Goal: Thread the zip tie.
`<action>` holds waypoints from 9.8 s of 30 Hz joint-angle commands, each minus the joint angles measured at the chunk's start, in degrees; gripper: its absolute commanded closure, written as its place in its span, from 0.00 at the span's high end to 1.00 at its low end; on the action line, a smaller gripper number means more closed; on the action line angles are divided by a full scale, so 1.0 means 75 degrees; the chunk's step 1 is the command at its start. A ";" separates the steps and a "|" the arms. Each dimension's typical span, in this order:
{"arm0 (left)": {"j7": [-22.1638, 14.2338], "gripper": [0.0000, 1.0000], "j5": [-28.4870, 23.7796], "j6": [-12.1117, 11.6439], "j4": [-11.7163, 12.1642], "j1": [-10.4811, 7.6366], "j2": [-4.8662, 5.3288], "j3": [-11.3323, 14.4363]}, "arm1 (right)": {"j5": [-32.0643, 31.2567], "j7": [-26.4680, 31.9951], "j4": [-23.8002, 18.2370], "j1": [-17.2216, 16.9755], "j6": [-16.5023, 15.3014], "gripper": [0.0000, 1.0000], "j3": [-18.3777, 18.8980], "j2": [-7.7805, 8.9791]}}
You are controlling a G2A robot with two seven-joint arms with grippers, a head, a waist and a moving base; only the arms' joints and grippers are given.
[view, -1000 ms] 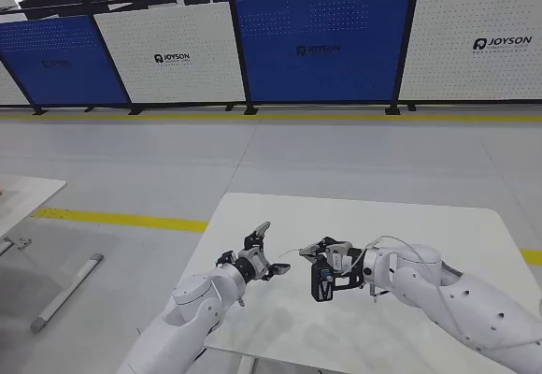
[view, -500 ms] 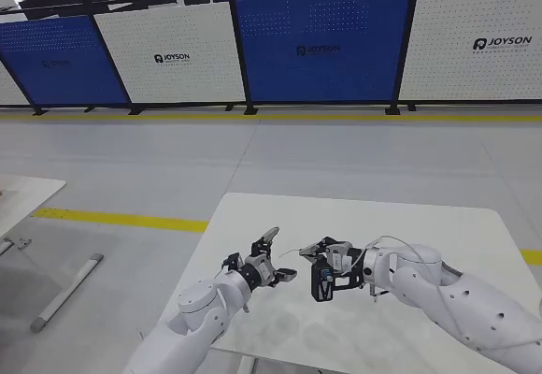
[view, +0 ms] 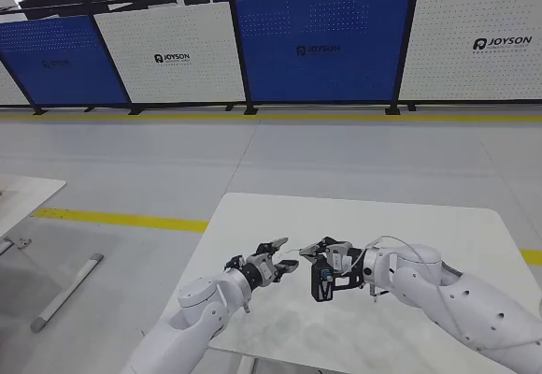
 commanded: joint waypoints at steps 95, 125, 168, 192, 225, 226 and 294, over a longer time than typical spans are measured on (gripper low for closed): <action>0.0679 0.00 0.4920 -0.3145 0.0261 0.0707 0.0034 0.0792 | 1.1612 0.2869 -0.1510 -0.0407 0.0000 1.00 0.0042 0.1630; -0.0363 0.00 0.5020 -0.3605 0.0081 0.1148 0.0048 0.0461 | 1.5111 0.7289 0.0050 -0.1789 0.0000 1.00 0.2141 0.0859; -0.0437 0.00 0.5174 -0.3095 0.0134 0.0977 -0.0035 0.0535 | 1.5926 0.8244 0.1773 -0.1572 0.0052 1.00 0.2036 -0.0227; -0.0309 0.00 0.5437 -0.3122 0.0170 0.0938 -0.0140 0.0749 | 1.6577 0.9542 0.2584 -0.1571 0.0226 1.00 0.2189 -0.0872; -0.0259 0.00 0.5699 -0.2881 0.0183 0.0727 -0.0262 0.1043 | 1.6313 0.9813 0.2958 -0.1495 0.0810 1.00 0.2314 -0.1270; -0.0259 0.00 0.5699 -0.2881 0.0183 0.0727 -0.0262 0.1043 | 1.6313 0.9813 0.2958 -0.1495 0.0810 1.00 0.2314 -0.1270; -0.0569 0.00 0.6095 -0.3027 0.0049 0.0964 -0.0456 0.0814 | 1.6010 1.1397 0.3043 -0.2308 0.0619 0.43 0.4038 -0.1381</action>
